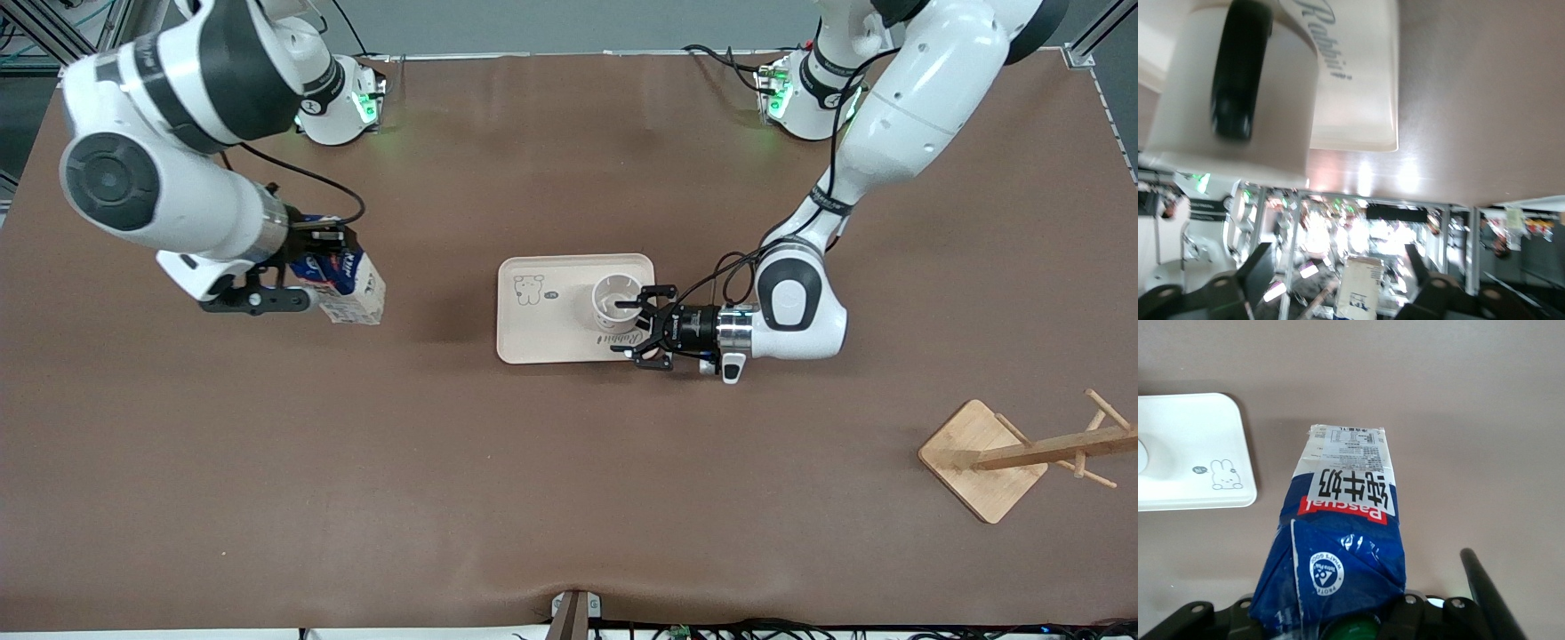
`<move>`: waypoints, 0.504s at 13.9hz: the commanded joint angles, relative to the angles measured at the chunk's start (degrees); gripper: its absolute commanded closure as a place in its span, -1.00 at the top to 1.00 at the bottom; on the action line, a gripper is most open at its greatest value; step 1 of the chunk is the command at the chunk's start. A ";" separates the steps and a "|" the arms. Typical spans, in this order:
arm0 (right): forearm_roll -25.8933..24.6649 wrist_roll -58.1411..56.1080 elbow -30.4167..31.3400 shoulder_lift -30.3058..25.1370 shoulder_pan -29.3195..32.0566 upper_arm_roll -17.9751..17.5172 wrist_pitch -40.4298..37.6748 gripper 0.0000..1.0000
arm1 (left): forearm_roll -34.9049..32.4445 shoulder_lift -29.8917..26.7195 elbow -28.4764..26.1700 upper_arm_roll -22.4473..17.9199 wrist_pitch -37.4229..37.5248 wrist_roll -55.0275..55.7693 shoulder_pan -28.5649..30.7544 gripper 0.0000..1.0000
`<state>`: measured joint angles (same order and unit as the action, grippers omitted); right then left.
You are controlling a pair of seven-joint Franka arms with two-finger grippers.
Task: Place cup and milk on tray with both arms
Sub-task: 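Carry the carton toward the tray while the left gripper releases and withdraws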
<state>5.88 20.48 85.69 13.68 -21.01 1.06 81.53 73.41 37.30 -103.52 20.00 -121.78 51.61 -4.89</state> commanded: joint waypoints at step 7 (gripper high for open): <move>8.33 11.32 -7.99 12.94 -11.67 0.26 6.45 -1.00 | -36.55 -5.83 15.17 -0.49 7.84 18.88 4.08 1.00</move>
<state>10.62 29.63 81.50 23.15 -31.39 0.95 89.25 41.87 31.32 -92.32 19.79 -118.49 68.76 -2.53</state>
